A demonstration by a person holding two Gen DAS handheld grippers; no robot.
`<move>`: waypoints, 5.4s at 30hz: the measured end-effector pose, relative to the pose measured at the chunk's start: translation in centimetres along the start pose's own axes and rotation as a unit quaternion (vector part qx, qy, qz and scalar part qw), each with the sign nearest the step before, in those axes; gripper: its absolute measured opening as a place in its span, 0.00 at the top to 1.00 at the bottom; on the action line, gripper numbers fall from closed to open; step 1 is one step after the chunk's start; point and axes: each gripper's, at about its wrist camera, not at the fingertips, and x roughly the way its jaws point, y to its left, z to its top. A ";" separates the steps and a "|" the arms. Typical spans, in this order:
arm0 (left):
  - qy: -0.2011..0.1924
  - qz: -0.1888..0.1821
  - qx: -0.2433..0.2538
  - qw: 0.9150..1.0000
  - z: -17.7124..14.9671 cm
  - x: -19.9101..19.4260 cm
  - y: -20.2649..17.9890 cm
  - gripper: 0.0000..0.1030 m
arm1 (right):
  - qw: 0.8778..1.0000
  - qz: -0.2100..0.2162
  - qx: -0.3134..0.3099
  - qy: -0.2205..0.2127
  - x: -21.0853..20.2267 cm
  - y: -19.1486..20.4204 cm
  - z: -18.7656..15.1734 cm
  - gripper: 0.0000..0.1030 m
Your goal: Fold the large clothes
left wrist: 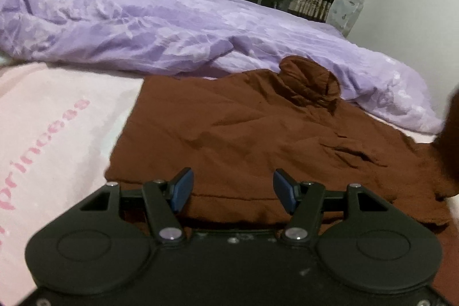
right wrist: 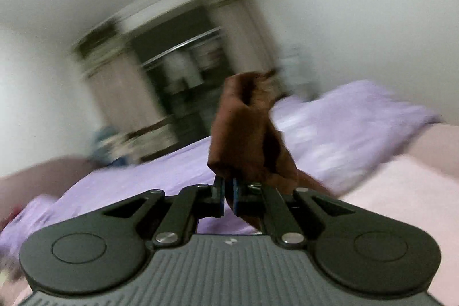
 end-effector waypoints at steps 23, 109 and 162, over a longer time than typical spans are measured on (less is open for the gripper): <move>0.118 -0.235 -0.133 0.956 0.2 9.6 -10.7 0.78 | 0.984 -0.035 0.044 0.168 0.0 -2.0 -7.0 0.41; 0.011 0.036 -0.045 0.998 -11.5 -17.3 7.4 0.43 | 0.960 -0.055 0.059 0.269 -17.4 -8.2 -12.1 0.37; -0.041 -0.128 -0.151 0.979 -5.2 -16.8 8.1 0.87 | 0.949 0.075 0.251 0.179 -13.9 -8.4 -8.4 0.89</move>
